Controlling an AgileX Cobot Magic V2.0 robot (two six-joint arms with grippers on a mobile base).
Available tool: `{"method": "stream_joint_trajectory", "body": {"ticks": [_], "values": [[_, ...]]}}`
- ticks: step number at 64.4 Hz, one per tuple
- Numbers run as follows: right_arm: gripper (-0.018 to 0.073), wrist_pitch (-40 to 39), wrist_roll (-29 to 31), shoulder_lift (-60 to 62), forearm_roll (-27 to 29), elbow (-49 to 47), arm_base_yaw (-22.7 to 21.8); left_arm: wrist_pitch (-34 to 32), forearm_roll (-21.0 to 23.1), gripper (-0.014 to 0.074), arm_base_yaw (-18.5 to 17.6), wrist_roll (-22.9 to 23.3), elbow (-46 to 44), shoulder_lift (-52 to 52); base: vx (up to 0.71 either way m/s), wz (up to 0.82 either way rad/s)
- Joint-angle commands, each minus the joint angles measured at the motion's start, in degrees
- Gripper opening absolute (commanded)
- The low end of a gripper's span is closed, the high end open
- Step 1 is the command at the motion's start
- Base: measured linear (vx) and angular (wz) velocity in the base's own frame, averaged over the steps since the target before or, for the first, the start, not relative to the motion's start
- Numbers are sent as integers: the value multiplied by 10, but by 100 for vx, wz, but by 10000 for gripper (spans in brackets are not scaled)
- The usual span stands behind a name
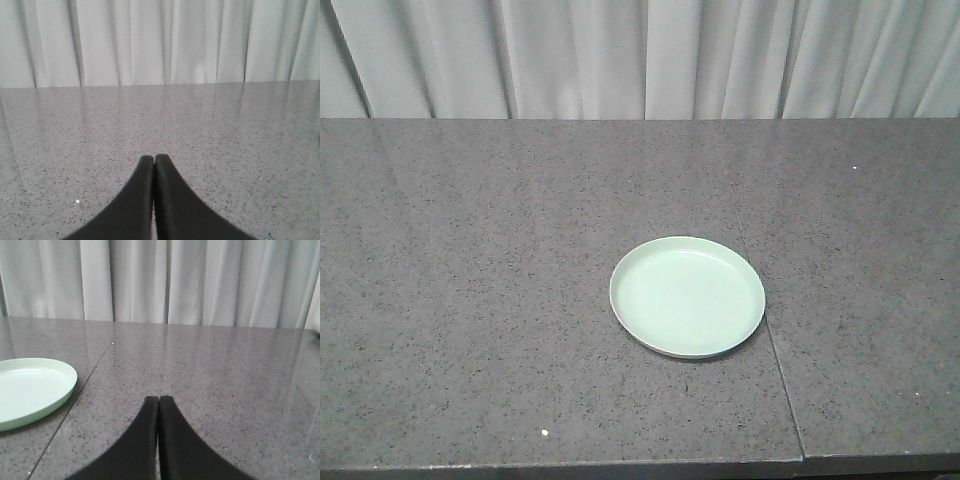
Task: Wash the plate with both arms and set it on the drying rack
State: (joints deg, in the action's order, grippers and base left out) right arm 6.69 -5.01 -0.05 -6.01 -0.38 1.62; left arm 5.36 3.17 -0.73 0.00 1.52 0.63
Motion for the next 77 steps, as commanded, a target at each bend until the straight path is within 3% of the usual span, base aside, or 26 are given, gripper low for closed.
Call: {"method": "stream_joint_trajectory", "body": {"ticks": [1,15,44,77], "values": [[-10,-29,1,-42,0,-53,-2,-40,1,-6,1,0,9,9,0,0],[-10,62,7,-200,-39,-179,-2,-40,1,-6,1,0,9,9,0,0],[-10,335,7,-462,-25,-383,-2,-40,1,-6,1,0,9,9,0,0],[8,332,0,-526,-11,-397,-2,-40,1,-6,1,0,9,9,0,0]]}}
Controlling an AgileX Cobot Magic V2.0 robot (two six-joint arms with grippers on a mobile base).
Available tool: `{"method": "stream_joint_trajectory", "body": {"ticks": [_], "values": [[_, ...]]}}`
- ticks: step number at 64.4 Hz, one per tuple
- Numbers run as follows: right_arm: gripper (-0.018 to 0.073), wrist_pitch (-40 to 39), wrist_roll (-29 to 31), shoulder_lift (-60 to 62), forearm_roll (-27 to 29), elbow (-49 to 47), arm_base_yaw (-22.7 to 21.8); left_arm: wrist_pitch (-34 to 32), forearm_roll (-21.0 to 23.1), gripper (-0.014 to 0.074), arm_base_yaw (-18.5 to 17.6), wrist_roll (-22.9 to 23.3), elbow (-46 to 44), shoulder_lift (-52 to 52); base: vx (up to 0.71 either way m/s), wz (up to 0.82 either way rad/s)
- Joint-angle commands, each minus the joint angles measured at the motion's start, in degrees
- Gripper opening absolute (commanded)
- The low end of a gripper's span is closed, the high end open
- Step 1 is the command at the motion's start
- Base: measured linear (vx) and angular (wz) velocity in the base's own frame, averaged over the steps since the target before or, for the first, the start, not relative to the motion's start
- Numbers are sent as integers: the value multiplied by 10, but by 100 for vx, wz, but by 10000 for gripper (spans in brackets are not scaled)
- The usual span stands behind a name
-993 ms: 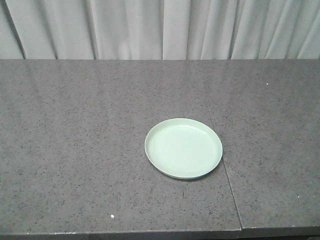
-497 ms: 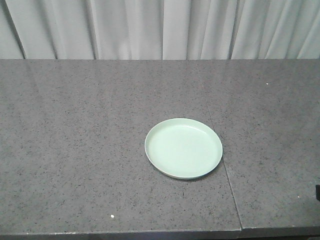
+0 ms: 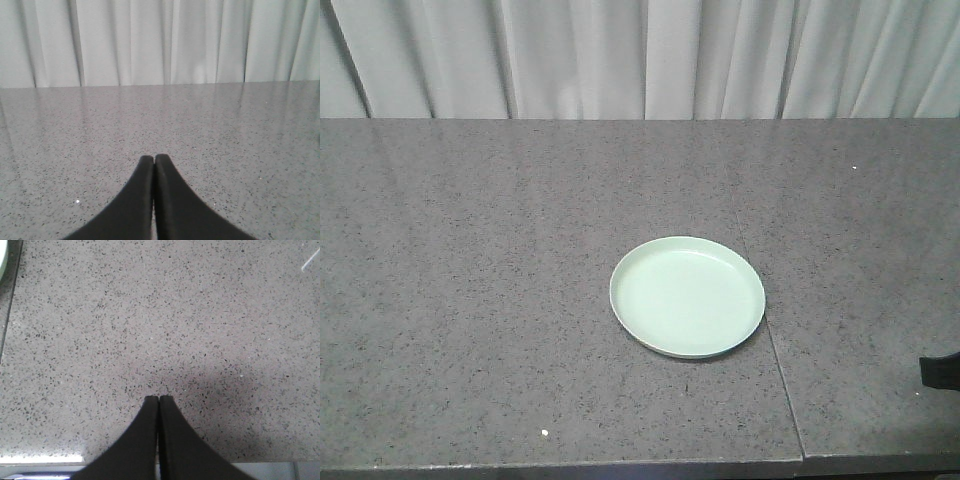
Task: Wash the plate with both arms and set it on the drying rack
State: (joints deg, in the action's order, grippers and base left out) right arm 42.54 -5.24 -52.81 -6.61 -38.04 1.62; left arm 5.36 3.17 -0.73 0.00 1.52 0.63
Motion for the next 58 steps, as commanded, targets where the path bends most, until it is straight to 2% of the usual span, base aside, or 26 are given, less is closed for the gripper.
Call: {"method": "stream_joint_trajectory", "body": {"ticks": [1,9,29,36,46,53,58], "values": [[12,-26,3,2,-3,-20,-2,-40,1,-6,1,0,9,9,0,0],[73,-26,5,2,11,-20,-2,-40,1,-6,1,0,9,9,0,0],[374,-22,5,2,26,-20,-2,-40,1,-6,1,0,9,9,0,0],[440,-25,5,2,26,-20,-2,-40,1,-6,1,0,9,9,0,0],[446,-44,5,2,20,-20,-2,-40,1,-6,1,0,9,9,0,0],[436,-49,6,2,45,-20,-2,-40,1,-6,1,0,9,9,0,0],[432,-71,37,2,66,-20,-2,-40,1,-6,1,0,9,9,0,0]]}}
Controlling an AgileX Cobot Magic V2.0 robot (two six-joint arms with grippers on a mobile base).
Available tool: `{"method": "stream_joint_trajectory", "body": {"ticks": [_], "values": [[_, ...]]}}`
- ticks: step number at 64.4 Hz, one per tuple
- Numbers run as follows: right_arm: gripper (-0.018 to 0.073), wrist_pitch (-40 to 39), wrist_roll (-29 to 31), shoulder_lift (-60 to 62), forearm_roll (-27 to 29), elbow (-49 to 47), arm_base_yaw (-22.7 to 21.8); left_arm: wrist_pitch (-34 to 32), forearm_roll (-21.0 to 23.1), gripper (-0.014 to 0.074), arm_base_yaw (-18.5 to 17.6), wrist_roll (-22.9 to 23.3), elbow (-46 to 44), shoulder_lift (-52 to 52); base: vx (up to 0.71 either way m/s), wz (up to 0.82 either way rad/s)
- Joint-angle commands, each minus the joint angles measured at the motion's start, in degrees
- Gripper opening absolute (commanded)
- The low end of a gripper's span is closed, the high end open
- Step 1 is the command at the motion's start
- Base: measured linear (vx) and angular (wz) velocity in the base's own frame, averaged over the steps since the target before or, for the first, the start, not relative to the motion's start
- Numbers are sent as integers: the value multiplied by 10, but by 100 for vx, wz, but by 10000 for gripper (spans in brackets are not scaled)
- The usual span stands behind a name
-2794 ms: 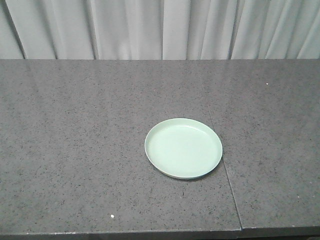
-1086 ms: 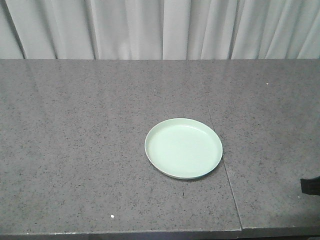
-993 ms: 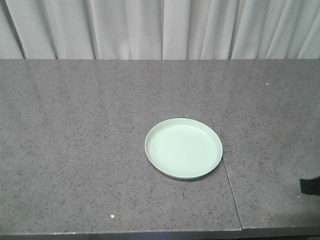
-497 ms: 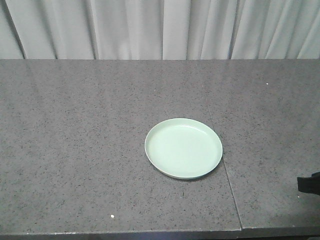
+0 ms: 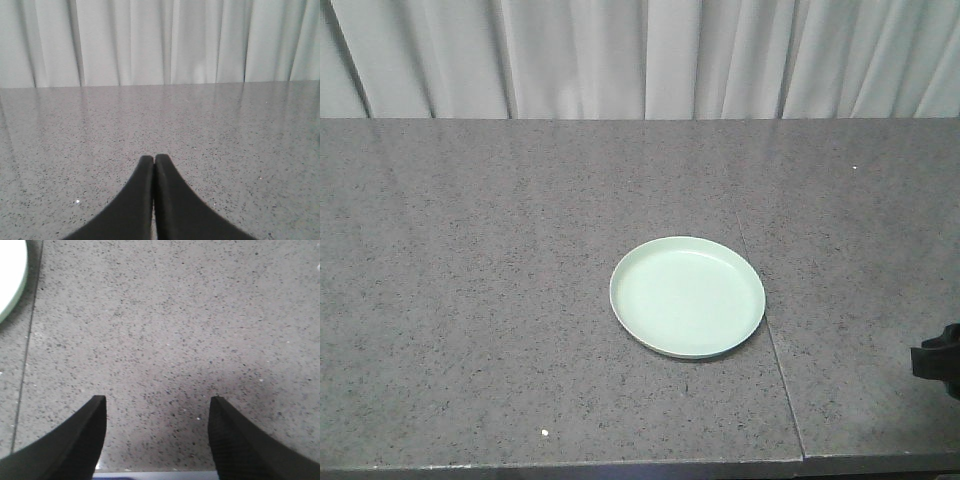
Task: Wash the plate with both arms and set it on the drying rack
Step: 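Move the right gripper down to the rim of the pale green plate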
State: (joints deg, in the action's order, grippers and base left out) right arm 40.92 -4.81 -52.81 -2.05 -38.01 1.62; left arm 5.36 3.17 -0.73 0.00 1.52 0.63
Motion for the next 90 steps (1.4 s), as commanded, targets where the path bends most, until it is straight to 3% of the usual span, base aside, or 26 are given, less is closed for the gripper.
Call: {"method": "stream_joint_trajectory", "body": {"ticks": [1,12,25,34,44,55,61,70,80,90], "values": [[431,-57,37,2,29,-20,-2,-40,1,-6,1,0,9,9,0,0],[431,-122,228,2,154,-20,-2,-41,1,-6,1,0,9,9,0,0],[431,-168,514,-1,383,-22,-2,-41,1,-6,1,0,9,9,0,0],[431,-137,587,-34,481,-55,-2,-41,1,-6,1,0,9,9,0,0],[431,-78,543,-91,476,-129,-2,-41,1,-6,1,0,9,9,0,0],[431,-14,447,-165,400,-217,-2,-41,1,-6,1,0,9,9,0,0],[431,6,384,-206,335,-261,16,-41,1,-6,1,0,9,9,0,0],[431,12,263,-261,202,-323,89,-41,1,-6,1,0,9,9,0,0],[431,73,94,-324,64,-399,151,-41,1,-6,1,0,9,9,0,0],[431,175,32,-398,-3,-478,159,-41,1,-6,1,0,9,9,0,0]]}}
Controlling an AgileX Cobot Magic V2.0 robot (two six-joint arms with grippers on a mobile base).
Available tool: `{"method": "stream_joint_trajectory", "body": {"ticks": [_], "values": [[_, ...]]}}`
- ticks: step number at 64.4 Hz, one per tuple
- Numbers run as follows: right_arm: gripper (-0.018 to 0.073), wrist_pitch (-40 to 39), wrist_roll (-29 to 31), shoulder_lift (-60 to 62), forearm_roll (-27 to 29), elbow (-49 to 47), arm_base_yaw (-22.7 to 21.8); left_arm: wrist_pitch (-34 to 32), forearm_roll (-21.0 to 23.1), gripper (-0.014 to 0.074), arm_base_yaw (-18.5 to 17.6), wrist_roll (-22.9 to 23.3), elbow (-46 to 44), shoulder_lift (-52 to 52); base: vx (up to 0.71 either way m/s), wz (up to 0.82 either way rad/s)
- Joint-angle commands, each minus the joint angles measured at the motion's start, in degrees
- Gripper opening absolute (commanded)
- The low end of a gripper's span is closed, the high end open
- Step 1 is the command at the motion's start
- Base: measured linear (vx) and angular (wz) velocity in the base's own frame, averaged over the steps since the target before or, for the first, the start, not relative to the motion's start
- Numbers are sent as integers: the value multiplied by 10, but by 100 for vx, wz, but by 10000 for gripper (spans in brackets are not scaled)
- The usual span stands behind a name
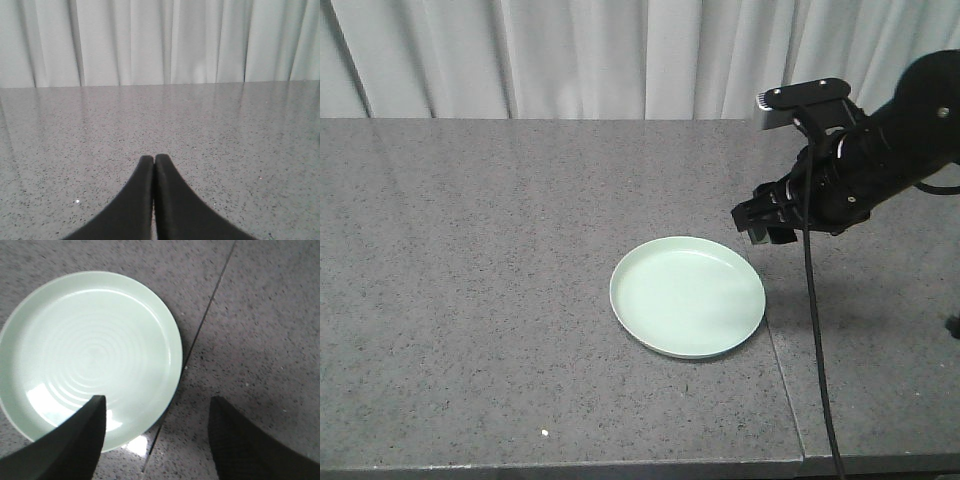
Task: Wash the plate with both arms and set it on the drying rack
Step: 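Move the right gripper down to the rim of the pale green plate, then close the right gripper on the plate rim and lift it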
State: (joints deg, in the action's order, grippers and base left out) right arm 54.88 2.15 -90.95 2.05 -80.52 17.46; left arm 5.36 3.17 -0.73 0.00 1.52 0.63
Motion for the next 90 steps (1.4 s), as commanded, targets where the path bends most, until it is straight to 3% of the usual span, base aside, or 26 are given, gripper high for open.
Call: {"method": "stream_joint_trajectory", "body": {"ticks": [1,35,70,80,90], "values": [[431,43,-40,-23,-46,-59,0,-41,1,-6,1,0,9,9,0,0],[431,140,-43,-184,11,-170,0,-41,1,-6,1,0,9,9,0,0],[421,137,-59,-227,10,-171,-2,-41,1,-6,1,0,9,9,0,0],[312,123,-64,-229,9,-171,-2,-41,1,-6,1,0,9,9,0,0],[61,117,-67,-229,6,-171,-2,-41,1,-6,1,0,9,9,0,0]]}}
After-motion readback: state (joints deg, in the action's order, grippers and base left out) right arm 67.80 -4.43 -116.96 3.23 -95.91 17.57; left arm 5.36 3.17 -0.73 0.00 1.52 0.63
